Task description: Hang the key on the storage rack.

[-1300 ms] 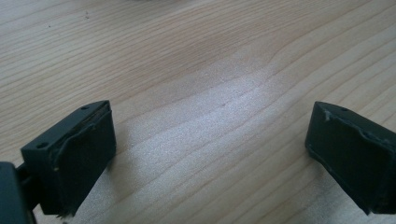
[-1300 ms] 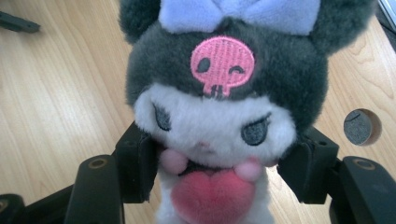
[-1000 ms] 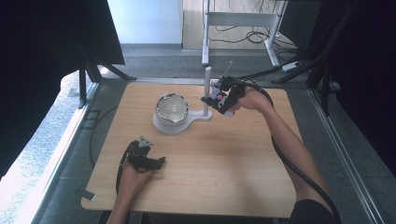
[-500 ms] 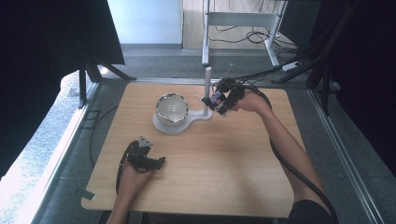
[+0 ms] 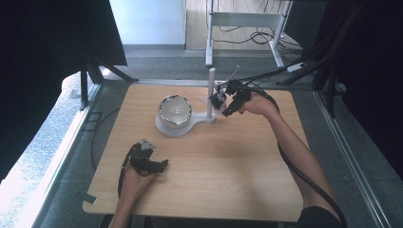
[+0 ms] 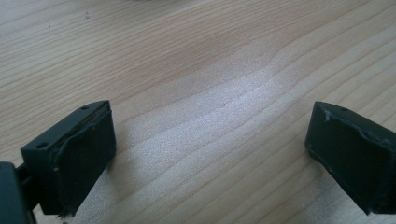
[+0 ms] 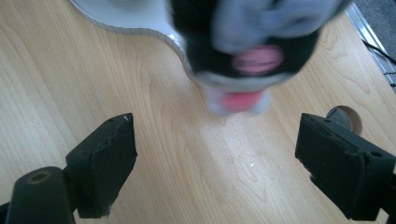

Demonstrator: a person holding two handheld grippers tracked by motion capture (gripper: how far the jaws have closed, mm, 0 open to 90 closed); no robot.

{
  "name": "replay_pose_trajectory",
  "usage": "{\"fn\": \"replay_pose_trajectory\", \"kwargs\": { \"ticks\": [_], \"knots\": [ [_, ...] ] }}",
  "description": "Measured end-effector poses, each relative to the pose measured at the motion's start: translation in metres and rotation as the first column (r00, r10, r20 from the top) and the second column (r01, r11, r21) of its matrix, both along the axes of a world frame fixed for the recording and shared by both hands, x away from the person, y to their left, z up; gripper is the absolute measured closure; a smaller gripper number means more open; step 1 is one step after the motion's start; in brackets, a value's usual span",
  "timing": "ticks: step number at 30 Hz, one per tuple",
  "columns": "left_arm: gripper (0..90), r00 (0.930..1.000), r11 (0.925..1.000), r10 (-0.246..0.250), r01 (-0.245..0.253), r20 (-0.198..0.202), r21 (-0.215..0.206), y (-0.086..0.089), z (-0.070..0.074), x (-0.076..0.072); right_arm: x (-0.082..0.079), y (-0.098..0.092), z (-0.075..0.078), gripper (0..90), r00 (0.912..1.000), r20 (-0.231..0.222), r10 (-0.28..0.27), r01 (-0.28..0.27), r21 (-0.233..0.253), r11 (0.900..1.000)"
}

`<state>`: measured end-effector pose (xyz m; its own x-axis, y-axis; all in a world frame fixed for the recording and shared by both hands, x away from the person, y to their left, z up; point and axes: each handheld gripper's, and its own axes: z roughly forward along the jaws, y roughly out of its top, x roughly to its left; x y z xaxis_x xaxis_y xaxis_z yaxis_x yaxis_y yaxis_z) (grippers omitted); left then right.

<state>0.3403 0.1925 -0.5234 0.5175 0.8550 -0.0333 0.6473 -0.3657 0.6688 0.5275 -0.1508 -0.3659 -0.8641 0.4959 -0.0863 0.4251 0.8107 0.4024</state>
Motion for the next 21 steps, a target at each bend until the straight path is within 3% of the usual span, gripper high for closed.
{"fn": "replay_pose_trajectory", "kwargs": {
  "ticks": [13,21],
  "knots": [
    [1.7,1.0,1.0,0.0,0.0,0.0,0.0,0.0,0.0,0.0,-0.011,-0.005,0.002,5.2,0.9998,0.017,0.013,-0.013,0.0,1.0],
    [1.7,1.0,1.0,0.001,-0.001,0.0,0.001,0.0,0.0,0.0,-0.02,-0.014,0.005,2.6,0.9994,0.031,0.019,-0.018,-0.033,0.999]
  ]
}}
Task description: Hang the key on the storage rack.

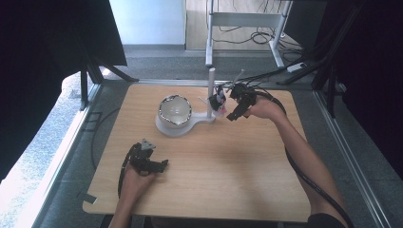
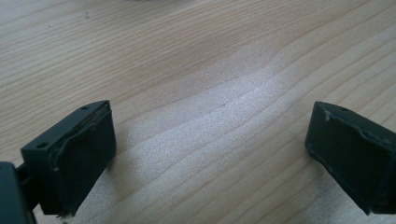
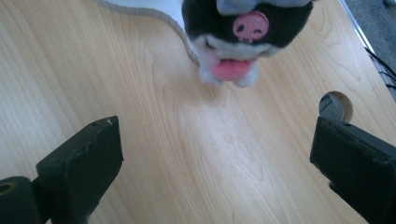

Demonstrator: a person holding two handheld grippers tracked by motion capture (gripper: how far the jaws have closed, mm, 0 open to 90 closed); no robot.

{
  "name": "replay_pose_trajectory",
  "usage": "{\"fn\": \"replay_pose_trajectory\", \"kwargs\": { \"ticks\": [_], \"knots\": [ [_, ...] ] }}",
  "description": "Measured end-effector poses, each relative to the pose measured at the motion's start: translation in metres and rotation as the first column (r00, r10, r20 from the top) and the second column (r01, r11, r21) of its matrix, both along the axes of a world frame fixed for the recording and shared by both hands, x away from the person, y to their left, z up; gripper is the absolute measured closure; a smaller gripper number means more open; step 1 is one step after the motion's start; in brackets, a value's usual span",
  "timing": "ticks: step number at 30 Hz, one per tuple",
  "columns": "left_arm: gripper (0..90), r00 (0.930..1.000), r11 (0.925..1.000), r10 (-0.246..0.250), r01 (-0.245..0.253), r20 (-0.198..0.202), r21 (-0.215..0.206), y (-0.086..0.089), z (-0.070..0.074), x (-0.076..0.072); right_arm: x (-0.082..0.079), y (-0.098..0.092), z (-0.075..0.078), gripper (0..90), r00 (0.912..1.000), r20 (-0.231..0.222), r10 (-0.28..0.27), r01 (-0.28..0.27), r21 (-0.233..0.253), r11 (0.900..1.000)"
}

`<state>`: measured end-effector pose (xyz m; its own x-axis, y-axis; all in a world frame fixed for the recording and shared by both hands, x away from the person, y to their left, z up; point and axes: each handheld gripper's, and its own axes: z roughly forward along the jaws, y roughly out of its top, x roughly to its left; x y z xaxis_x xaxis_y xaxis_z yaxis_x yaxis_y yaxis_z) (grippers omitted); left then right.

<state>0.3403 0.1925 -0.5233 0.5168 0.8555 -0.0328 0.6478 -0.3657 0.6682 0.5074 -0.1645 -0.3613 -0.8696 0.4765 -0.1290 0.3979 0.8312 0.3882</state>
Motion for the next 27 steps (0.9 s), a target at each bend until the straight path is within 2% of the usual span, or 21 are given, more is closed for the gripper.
{"fn": "replay_pose_trajectory", "kwargs": {
  "ticks": [2,12,27],
  "knots": [
    [1.7,1.0,1.0,0.0,0.0,0.0,0.0,0.0,0.0,0.0,-0.004,-0.003,0.001,2.6,1.0,0.009,-0.002,0.002,-0.017,1.0],
    [1.7,1.0,1.0,0.0,0.0,0.0,0.0,0.0,0.0,0.0,-0.016,-0.012,0.004,4.0,0.9996,0.026,-0.008,0.009,-0.036,0.999],
    [1.7,1.0,1.0,0.0,0.0,0.0,0.001,0.0,0.0,0.0,-0.033,-0.032,0.006,5.1,0.9988,0.041,-0.027,0.028,-0.043,0.999]
  ]
}}
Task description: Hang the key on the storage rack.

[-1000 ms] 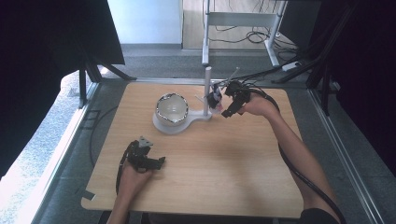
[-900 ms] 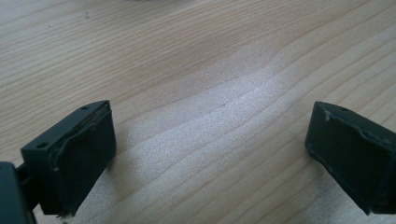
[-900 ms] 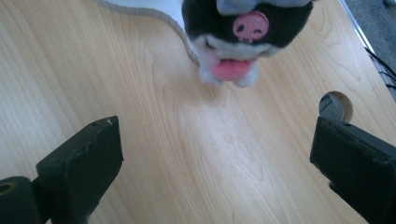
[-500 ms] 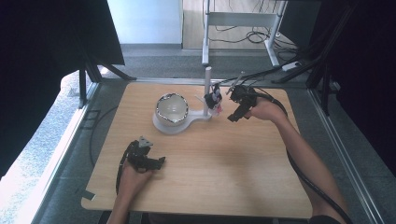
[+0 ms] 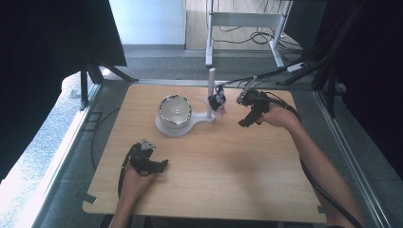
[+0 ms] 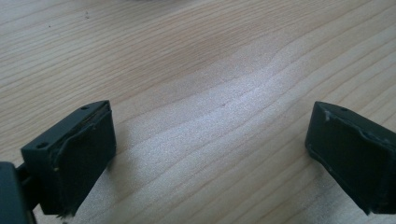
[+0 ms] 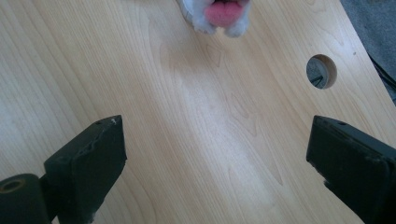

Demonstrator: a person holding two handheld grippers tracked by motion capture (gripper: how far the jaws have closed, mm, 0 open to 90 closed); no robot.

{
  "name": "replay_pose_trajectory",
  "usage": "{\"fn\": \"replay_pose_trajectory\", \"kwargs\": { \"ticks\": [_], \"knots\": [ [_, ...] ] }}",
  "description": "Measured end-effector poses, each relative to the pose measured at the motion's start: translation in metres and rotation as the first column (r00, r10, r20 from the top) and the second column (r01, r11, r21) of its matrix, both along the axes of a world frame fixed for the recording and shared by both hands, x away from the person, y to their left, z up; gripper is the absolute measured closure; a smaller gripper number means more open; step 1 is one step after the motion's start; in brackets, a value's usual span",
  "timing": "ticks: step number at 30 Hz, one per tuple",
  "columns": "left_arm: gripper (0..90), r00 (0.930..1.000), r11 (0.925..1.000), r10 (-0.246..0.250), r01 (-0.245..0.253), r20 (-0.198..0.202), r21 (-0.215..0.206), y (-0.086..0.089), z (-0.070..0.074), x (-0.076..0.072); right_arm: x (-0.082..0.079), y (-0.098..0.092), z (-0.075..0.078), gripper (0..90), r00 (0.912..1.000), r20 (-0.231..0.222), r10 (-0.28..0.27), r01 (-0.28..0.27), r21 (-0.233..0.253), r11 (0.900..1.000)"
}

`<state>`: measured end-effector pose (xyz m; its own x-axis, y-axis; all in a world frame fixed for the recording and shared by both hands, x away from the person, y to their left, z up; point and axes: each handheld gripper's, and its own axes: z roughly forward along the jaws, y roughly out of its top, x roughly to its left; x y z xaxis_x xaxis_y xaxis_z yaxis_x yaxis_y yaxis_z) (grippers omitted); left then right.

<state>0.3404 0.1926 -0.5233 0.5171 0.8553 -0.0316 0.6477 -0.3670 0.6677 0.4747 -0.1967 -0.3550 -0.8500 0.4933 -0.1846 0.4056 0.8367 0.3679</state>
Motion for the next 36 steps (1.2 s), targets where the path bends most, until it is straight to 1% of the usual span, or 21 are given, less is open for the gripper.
{"fn": "replay_pose_trajectory", "kwargs": {
  "ticks": [10,18,28,36],
  "knots": [
    [1.8,1.0,1.0,0.0,0.0,0.001,-0.002,0.0,0.0,0.0,-0.009,-0.013,0.0,6.8,0.9999,0.001,-0.017,0.017,0.002,1.0],
    [1.7,1.0,1.0,0.0,0.0,0.001,-0.002,0.0,0.0,0.0,-0.015,-0.028,0.0,7.0,0.9994,-0.001,-0.035,0.035,-0.001,0.999],
    [1.7,1.0,1.0,0.002,-0.002,0.001,-0.002,0.0,0.0,0.0,-0.025,-0.045,0.006,7.1,0.9986,0.004,-0.054,0.053,0.001,0.999],
    [1.7,1.0,1.0,0.001,-0.001,0.0,-0.001,0.0,0.0,0.0,-0.034,-0.061,0.006,7.3,0.9974,0.008,-0.071,0.071,0.003,0.997]
  ]
}}
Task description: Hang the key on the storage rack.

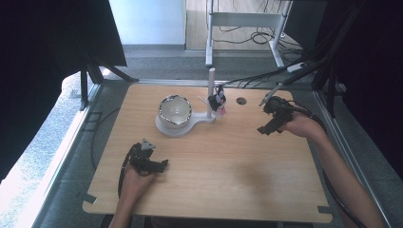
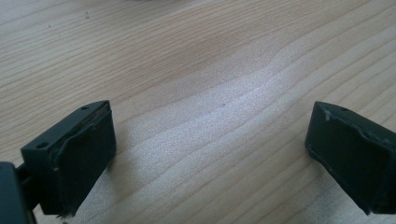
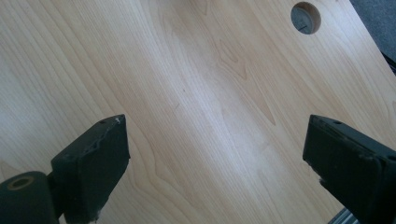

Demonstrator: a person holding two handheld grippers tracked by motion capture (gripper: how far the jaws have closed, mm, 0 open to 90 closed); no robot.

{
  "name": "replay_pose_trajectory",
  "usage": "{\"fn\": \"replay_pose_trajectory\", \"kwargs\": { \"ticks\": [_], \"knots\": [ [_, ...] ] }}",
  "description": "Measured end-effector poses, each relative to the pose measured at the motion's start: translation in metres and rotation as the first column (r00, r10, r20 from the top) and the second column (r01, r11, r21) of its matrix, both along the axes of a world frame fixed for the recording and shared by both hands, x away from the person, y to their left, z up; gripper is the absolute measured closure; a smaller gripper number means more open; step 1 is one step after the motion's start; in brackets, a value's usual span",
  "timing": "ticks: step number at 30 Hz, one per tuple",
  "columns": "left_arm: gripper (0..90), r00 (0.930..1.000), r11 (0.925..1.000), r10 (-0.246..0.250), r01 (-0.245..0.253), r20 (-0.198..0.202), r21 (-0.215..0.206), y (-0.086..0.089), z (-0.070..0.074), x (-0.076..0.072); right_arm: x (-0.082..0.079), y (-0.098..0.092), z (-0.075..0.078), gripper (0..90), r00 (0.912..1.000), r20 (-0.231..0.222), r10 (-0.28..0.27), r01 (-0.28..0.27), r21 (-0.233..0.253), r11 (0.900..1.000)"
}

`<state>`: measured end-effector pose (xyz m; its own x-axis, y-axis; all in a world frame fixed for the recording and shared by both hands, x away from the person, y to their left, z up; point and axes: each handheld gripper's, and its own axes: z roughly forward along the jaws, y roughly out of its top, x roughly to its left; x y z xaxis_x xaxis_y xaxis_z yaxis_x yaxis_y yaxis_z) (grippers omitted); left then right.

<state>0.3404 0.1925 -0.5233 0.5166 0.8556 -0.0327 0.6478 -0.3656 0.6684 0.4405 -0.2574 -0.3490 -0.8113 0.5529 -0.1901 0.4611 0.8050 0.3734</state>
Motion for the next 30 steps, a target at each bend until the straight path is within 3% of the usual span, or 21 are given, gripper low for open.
{"fn": "replay_pose_trajectory", "kwargs": {
  "ticks": [12,30],
  "knots": [
    [1.7,1.0,1.0,0.0,0.0,0.0,0.0,0.0,0.0,0.0,-0.018,-0.022,-0.002,4.2,0.9995,0.011,-0.03,0.03,0.011,0.999],
    [1.7,1.0,1.0,0.0,0.0,0.001,-0.001,0.0,0.0,0.0,-0.044,-0.044,-0.021,2.6,0.9975,0.044,-0.055,0.052,0.065,0.997]
  ]
}}
